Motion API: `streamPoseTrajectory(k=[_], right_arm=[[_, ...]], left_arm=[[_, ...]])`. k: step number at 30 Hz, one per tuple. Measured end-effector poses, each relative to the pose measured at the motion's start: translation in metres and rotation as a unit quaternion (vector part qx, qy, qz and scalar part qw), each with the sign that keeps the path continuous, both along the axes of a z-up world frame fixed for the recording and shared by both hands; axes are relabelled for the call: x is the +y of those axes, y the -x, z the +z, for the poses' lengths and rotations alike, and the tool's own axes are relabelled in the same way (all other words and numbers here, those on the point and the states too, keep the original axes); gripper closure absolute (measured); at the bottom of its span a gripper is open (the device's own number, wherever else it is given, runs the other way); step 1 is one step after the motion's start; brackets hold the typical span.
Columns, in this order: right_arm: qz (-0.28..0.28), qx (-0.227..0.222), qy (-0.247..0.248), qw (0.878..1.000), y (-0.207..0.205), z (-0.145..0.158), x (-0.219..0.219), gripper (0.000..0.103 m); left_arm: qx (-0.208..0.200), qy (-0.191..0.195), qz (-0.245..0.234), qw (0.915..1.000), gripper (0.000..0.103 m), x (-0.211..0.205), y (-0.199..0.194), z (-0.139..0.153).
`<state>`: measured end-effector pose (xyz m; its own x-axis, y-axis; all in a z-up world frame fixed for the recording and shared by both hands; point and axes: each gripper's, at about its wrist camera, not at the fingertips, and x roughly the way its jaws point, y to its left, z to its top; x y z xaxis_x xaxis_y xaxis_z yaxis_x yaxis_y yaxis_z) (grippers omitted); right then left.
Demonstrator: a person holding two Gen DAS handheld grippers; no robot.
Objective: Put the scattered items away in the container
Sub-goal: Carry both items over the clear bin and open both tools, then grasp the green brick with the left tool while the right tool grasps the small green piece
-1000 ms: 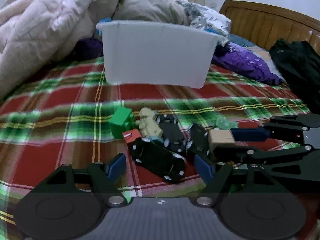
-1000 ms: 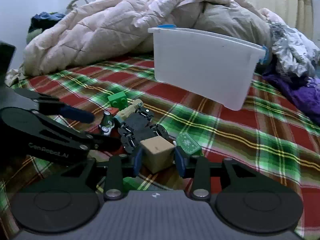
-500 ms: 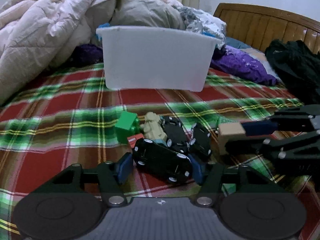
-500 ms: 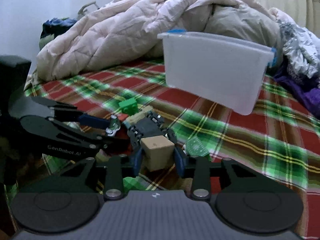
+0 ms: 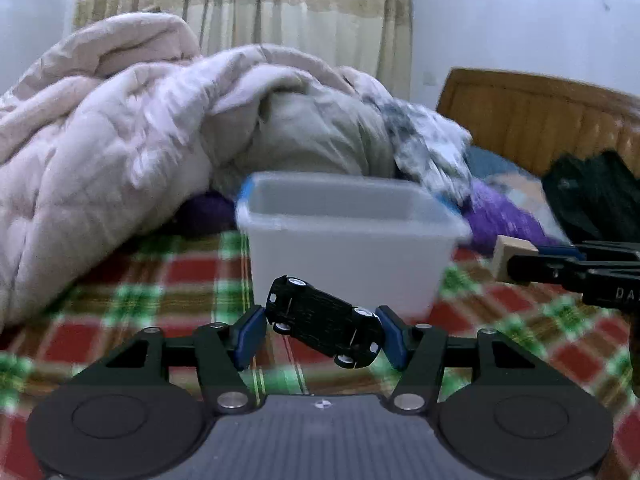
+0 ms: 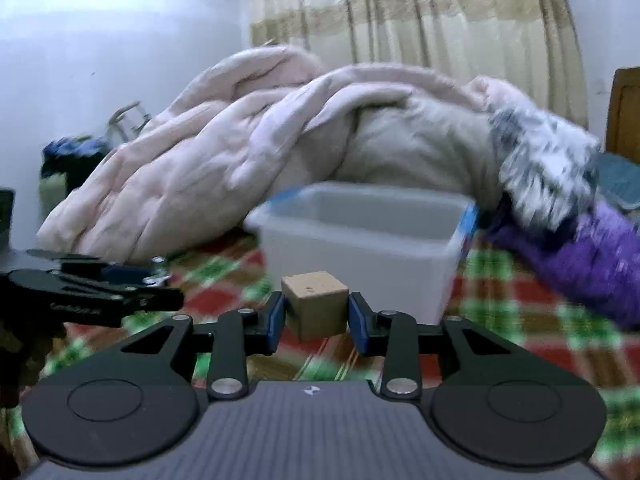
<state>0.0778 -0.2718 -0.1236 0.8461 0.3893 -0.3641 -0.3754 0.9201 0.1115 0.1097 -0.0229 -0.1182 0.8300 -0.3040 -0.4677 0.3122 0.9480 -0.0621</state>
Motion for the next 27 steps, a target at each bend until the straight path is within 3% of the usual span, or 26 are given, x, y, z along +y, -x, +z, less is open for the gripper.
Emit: streamPoseTrajectory(k=[5, 10, 12, 13, 14, 16, 20, 23, 27], right_arm=[[-0.026, 0.008, 0.014, 1.0, -0.068, 0.043, -0.003, 0.065], [-0.041, 0.043, 0.036, 0.998, -0.129, 0.045, 0.0, 0.065], [-0.042, 0.068, 0.049, 0.996, -0.148, 0.036, 0.004, 0.065], [-0.044, 0.082, 0.056, 0.994, -0.156, 0.031, 0.006, 0.063], [-0.052, 0.09, 0.065, 0.993, -0.165, 0.026, 0.008, 0.048], [-0.065, 0.087, 0.079, 0.991, -0.172, 0.019, 0.01, 0.032], [-0.055, 0.074, 0.059, 0.994, -0.154, 0.016, 0.001, 0.031], [-0.045, 0.055, 0.036, 0.997, -0.115, 0.014, -0.008, 0.031], [-0.042, 0.066, 0.027, 0.997, -0.056, -0.015, -0.01, 0.031]], left_arm=[[-0.007, 0.007, 0.014, 0.9998, 0.04, -0.008, -0.062, 0.043], [0.003, 0.009, 0.025, 0.9996, 0.039, -0.021, -0.123, 0.061], [0.023, 0.002, 0.026, 0.9994, 0.032, -0.03, -0.151, 0.057], [0.042, -0.003, 0.021, 0.9989, 0.022, -0.033, -0.165, 0.052], [0.059, -0.015, 0.018, 0.998, 0.022, -0.038, -0.178, 0.044], [0.062, -0.046, 0.038, 0.9963, 0.022, -0.042, -0.188, 0.032], [0.05, -0.053, 0.023, 0.997, 0.022, -0.029, -0.167, 0.015], [0.006, -0.066, -0.006, 0.9978, 0.022, -0.016, -0.12, 0.009], [0.009, -0.063, -0.028, 0.9976, 0.02, 0.003, -0.059, -0.027]])
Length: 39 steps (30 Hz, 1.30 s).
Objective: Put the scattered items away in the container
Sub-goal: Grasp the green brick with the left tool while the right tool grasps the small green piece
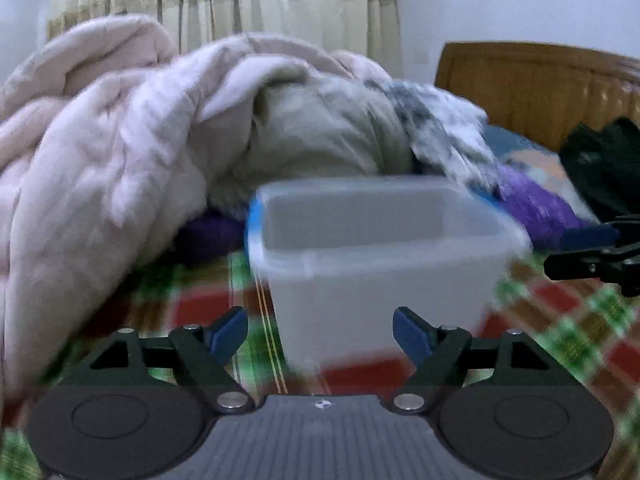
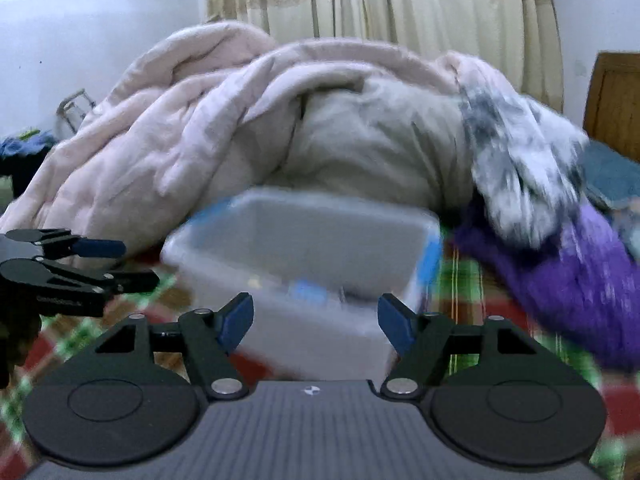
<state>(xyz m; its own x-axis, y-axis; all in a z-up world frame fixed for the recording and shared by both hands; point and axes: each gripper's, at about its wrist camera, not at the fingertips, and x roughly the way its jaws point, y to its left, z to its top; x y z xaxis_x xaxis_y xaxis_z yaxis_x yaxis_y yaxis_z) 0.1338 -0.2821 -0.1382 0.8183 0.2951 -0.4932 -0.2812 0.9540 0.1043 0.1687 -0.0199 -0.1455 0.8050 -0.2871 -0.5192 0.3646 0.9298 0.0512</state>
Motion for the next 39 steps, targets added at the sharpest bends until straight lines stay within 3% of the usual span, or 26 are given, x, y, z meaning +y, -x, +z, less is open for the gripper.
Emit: streamPoseTrajectory(k=[4, 7, 11, 18, 20, 25, 28, 32, 34, 35, 37, 39], right_arm=[[-0.002, 0.037, 0.01, 0.999, 0.052, -0.048, 0.012, 0.034], [0.009, 0.046, 0.018, 0.999, 0.071, -0.067, 0.021, 0.038], [0.027, 0.048, 0.044, 0.998, 0.076, -0.086, 0.031, 0.04], [0.036, 0.068, 0.041, 0.996, 0.067, -0.109, 0.029, 0.047], [0.037, 0.069, 0.038, 0.996, 0.065, -0.112, 0.027, 0.052], [0.052, 0.068, 0.03, 0.996, 0.062, -0.114, 0.027, 0.064], [0.056, 0.066, 0.029, 0.996, 0.062, -0.113, 0.026, 0.067], [0.054, 0.065, 0.027, 0.996, 0.062, -0.112, 0.024, 0.068], [0.055, 0.066, 0.03, 0.996, 0.063, -0.112, 0.025, 0.068], [0.056, 0.066, 0.031, 0.996, 0.063, -0.111, 0.026, 0.068], [0.057, 0.066, 0.033, 0.996, 0.063, -0.111, 0.028, 0.068], [0.059, 0.064, 0.035, 0.996, 0.063, -0.111, 0.03, 0.068]], left_arm=[[0.02, -0.012, 0.002, 0.9997, 0.02, 0.004, 0.042, -0.044], [0.031, -0.002, 0.001, 0.9995, 0.02, 0.004, 0.055, -0.059], [0.034, -0.023, -0.002, 0.9992, 0.021, -0.004, 0.06, -0.074], [0.041, -0.006, -0.005, 0.9991, 0.031, -0.007, 0.052, -0.085], [0.041, -0.005, -0.004, 0.9991, 0.045, -0.008, 0.048, -0.087], [0.053, 0.015, -0.013, 0.9984, 0.056, -0.009, 0.043, -0.091], [0.054, 0.01, -0.018, 0.9983, 0.072, -0.01, 0.045, -0.092], [0.06, 0.002, -0.022, 0.998, 0.073, -0.009, 0.049, -0.092], [0.067, -0.005, -0.016, 0.9976, 0.058, -0.009, 0.049, -0.093], [0.068, -0.004, -0.014, 0.9976, 0.056, -0.009, 0.049, -0.093], [0.07, -0.001, -0.017, 0.9974, 0.057, -0.007, 0.048, -0.093], [0.076, 0.006, -0.016, 0.997, 0.065, -0.005, 0.047, -0.093]])
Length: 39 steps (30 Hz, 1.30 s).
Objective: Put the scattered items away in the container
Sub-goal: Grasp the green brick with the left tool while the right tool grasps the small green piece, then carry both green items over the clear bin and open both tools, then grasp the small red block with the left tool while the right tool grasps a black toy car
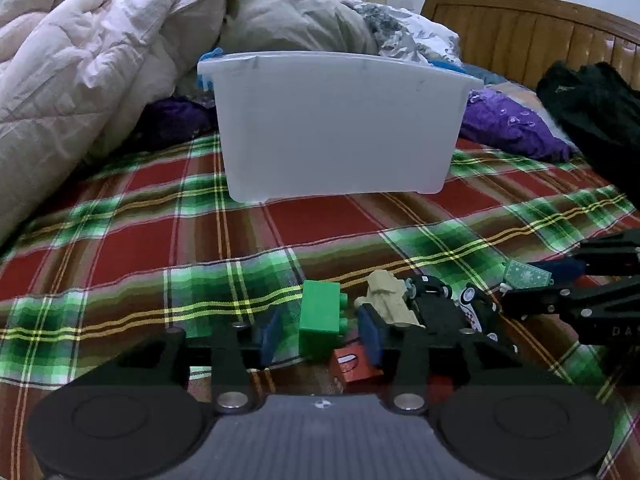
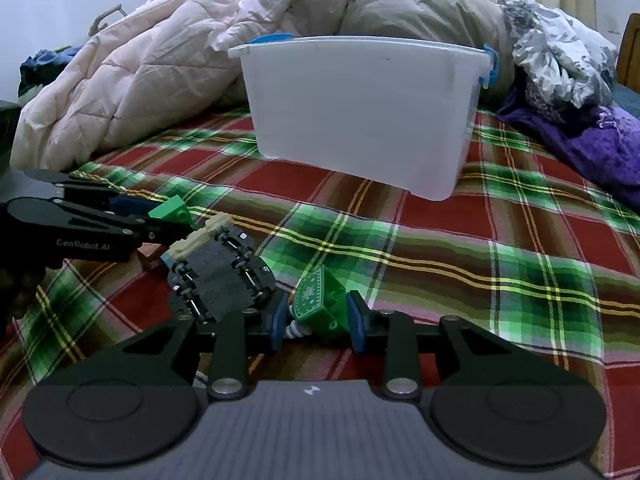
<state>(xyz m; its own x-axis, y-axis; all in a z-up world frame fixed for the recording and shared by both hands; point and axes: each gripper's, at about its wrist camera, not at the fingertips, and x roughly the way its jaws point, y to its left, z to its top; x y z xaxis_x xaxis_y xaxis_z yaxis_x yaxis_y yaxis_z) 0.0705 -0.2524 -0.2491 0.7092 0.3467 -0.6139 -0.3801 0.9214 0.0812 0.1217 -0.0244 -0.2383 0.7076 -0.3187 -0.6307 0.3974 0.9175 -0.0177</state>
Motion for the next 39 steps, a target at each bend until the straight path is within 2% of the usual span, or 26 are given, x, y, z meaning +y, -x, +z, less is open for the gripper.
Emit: streamPoseTrajectory(k=[1, 2, 9, 13, 16, 19, 23, 27, 28, 29, 30, 31, 32, 33, 36, 39], right_arm=[[0.001, -0.001, 0.001, 1.0, 0.0, 0.0, 0.0, 0.068], [0.001, -0.001, 0.001, 1.0, 0.0, 0.0, 0.0, 0.068], [-0.013, -0.012, -0.01, 1.0, 0.001, 0.007, -0.009, 0.068], [-0.026, -0.037, -0.027, 0.999, 0.005, 0.029, -0.013, 0.068], [-0.03, -0.073, -0.04, 0.996, 0.002, 0.064, -0.018, 0.068], [-0.033, -0.101, -0.039, 0.994, -0.02, 0.104, -0.022, 0.068], [-0.042, -0.114, -0.03, 0.992, -0.072, 0.148, -0.022, 0.068], [-0.059, -0.085, -0.02, 0.994, -0.13, 0.159, -0.024, 0.068], [-0.063, -0.074, -0.02, 0.995, -0.143, 0.157, -0.025, 0.068], [-0.067, -0.062, -0.016, 0.996, -0.157, 0.153, -0.023, 0.067], [-0.07, -0.051, -0.007, 0.996, -0.166, 0.149, -0.022, 0.066], [-0.074, -0.047, 0.003, 0.996, -0.171, 0.144, -0.019, 0.057], [-0.078, -0.046, 0.012, 0.996, -0.176, 0.14, -0.017, 0.042], [-0.077, -0.047, 0.017, 0.996, -0.178, 0.136, -0.015, 0.039], [-0.067, -0.048, 0.007, 0.997, -0.169, 0.128, -0.018, 0.038], [-0.055, -0.059, -0.019, 0.997, -0.134, 0.126, -0.025, 0.037]], left_arm=[[0.004, 0.003, 0.003, 1.0, 0.074, 0.001, -0.001, 0.0], [0.007, 0.005, 0.007, 0.9999, 0.076, 0.002, -0.001, 0.0], [-0.015, 0.013, 0.018, 0.9996, 0.077, 0.009, 0.005, 0.017], [-0.045, 0.023, 0.014, 0.9986, 0.076, 0.011, 0.006, 0.053], [-0.062, 0.03, 0.01, 0.9976, 0.076, 0.009, -0.006, 0.088], [-0.079, 0.034, 0.009, 0.9963, 0.076, 0.001, -0.03, 0.125], [-0.09, 0.049, 0.015, 0.9946, 0.076, -0.014, -0.073, 0.167], [-0.075, 0.055, 0.035, 0.9951, 0.075, -0.029, -0.119, 0.182], [-0.068, 0.053, 0.037, 0.9956, 0.064, -0.033, -0.13, 0.182], [-0.054, 0.052, 0.036, 0.9965, 0.044, -0.038, -0.142, 0.179], [-0.044, 0.049, 0.035, 0.9972, 0.034, -0.041, -0.151, 0.175], [-0.043, 0.04, 0.04, 0.9975, 0.024, -0.044, -0.157, 0.169], [-0.047, 0.026, 0.048, 0.9974, 0.024, -0.047, -0.159, 0.162], [-0.046, 0.014, 0.051, 0.9975, 0.024, -0.048, -0.161, 0.156], [-0.046, 0.006, 0.038, 0.9982, 0.024, -0.039, -0.152, 0.14], [-0.07, 0.01, 0.024, 0.9972, 0.024, -0.019, -0.113, 0.132]])
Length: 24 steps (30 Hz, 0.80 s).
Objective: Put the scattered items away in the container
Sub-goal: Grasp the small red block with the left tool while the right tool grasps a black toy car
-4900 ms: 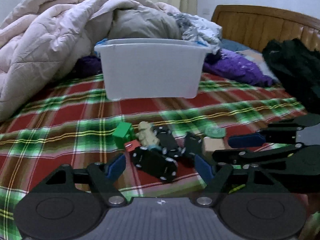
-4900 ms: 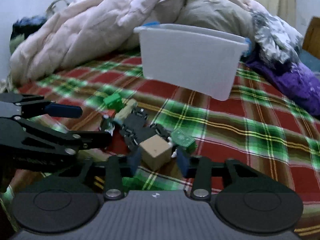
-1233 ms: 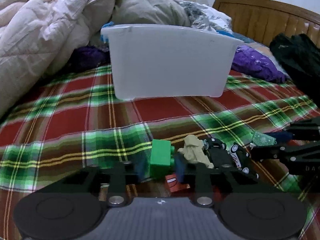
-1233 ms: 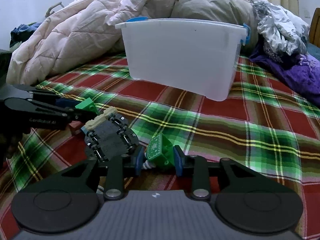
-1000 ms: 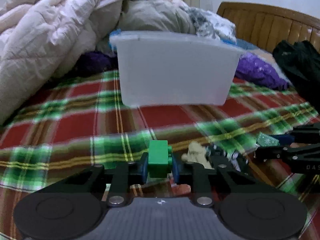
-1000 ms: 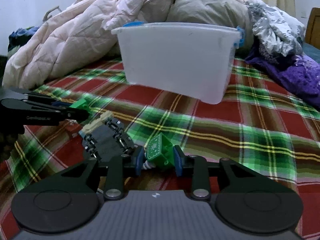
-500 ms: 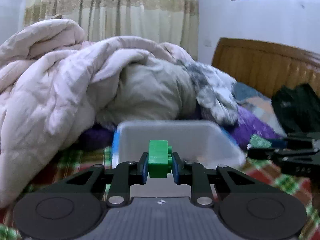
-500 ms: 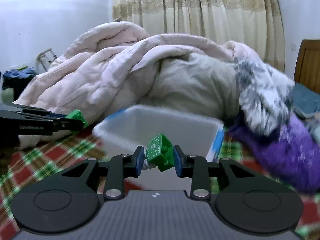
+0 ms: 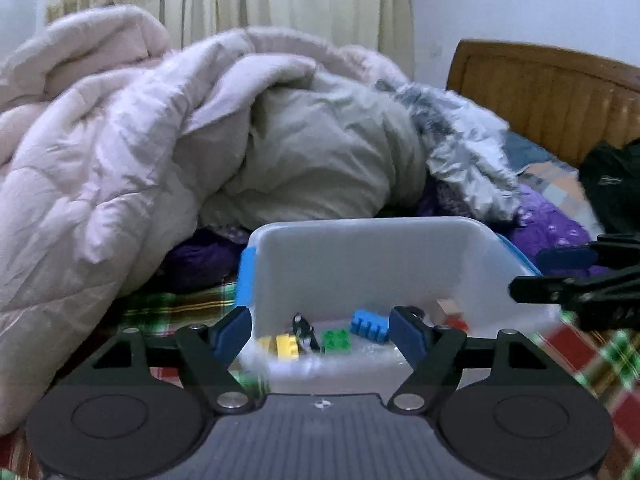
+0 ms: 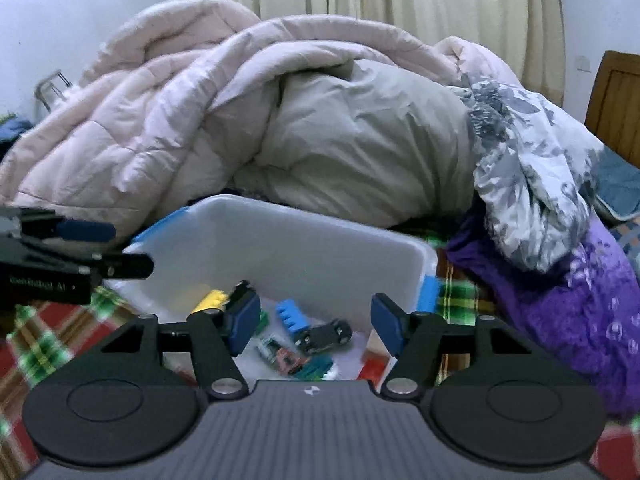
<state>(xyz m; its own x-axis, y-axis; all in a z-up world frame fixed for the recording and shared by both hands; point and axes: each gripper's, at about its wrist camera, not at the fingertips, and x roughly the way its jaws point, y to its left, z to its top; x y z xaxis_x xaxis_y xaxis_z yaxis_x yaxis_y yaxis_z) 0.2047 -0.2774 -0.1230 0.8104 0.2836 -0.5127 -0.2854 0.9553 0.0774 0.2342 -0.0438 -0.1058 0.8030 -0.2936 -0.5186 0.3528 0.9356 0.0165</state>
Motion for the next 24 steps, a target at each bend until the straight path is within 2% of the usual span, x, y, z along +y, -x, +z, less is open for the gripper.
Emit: streamPoseTrajectory(k=[2, 4, 8, 10, 13, 14, 16, 19, 21, 22, 24], right_arm=[[0.027, -0.008, -0.012, 1.0, 0.032, -0.007, 0.0, 0.03], [0.061, 0.002, -0.008, 0.998, 0.065, -0.027, 0.003, 0.03], [0.12, 0.043, 0.013, 0.992, 0.117, -0.08, 0.022, 0.03], [0.136, 0.049, 0.01, 0.989, 0.13, -0.095, 0.031, 0.028], [0.154, 0.036, 0.018, 0.987, 0.14, -0.106, 0.047, 0.013], [0.163, 0.031, 0.035, 0.986, 0.142, -0.108, 0.053, 0.011], [0.18, 0.025, 0.064, 0.981, 0.143, -0.113, 0.062, 0.011], [0.176, 0.024, 0.071, 0.982, 0.139, -0.12, 0.067, 0.013], [0.171, 0.032, 0.071, 0.982, 0.134, -0.127, 0.067, 0.021], [0.172, 0.04, 0.067, 0.982, 0.132, -0.13, 0.066, 0.033], [0.172, 0.045, 0.055, 0.983, 0.13, -0.134, 0.063, 0.037]], left_arm=[[-0.004, 0.016, -0.025, 0.9995, 0.024, 0.016, 0.037, -0.012], [0.003, 0.017, -0.049, 0.9987, 0.024, 0.024, 0.07, -0.029], [0.023, -0.018, -0.086, 0.9959, 0.024, 0.024, 0.127, -0.078], [0.034, -0.028, -0.094, 0.9945, 0.024, 0.02, 0.142, -0.097], [0.05, -0.032, -0.086, 0.9945, 0.024, 0.016, 0.152, -0.116], [0.054, -0.033, -0.081, 0.9947, 0.024, 0.016, 0.154, -0.12], [0.057, -0.031, -0.078, 0.9949, 0.024, 0.016, 0.153, -0.125], [0.062, -0.031, -0.061, 0.9957, 0.025, 0.015, 0.144, -0.132], [0.07, -0.025, -0.056, 0.9957, 0.026, 0.015, 0.14, -0.138], [0.074, -0.023, -0.056, 0.9954, 0.029, 0.015, 0.138, -0.141], [0.071, -0.021, -0.059, 0.9955, 0.035, 0.016, 0.135, -0.143]])
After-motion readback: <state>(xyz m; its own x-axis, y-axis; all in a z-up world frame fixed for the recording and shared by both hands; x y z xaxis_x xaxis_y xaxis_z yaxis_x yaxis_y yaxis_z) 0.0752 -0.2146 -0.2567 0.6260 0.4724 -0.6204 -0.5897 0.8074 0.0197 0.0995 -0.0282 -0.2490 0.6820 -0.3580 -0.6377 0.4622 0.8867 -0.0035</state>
